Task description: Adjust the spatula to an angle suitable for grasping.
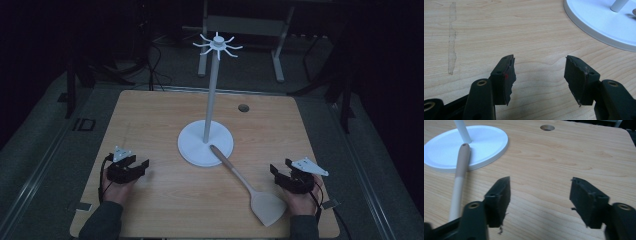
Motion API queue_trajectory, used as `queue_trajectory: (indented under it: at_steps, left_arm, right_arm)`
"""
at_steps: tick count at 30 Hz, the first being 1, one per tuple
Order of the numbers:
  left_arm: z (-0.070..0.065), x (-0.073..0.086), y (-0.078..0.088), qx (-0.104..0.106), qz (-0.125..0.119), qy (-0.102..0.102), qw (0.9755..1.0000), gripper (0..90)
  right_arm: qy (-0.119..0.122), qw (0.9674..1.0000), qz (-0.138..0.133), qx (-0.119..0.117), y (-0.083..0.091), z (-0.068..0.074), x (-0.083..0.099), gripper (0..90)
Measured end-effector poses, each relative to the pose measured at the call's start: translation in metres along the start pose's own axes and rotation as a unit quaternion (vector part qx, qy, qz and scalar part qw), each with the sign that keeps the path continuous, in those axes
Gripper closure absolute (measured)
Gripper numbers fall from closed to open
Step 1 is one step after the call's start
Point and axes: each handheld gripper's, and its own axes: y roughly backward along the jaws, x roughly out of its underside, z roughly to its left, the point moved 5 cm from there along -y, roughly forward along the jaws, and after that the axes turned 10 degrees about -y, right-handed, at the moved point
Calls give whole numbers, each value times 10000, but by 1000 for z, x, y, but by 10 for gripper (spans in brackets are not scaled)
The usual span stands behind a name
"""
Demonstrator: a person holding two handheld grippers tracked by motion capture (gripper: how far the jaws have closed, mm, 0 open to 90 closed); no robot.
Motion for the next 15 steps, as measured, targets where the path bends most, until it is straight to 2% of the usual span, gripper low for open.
queue_trajectory:
  at_steps: [3,4,5,9,15]
  left_arm:
    - [-1,0,0,-6,5,-36,10000,419]
    - [-1,0,0,1,3,-38,10000,420]
    - [-1,0,0,1,3,-38,10000,420]
    - [-1,0,0,0,-1,-32,10000,420]
    - [-1,0,0,4,2,-30,10000,420]
  right_arm:
    - [93,10000,-30,15,3,3,-2,301]
    - [310,9992,-3,235,5,6,-3,323]
    - [402,9985,-2,381,6,8,-4,323]
    - [506,9975,-97,478,13,17,-10,335]
    - [522,9981,-84,315,19,28,-19,344]
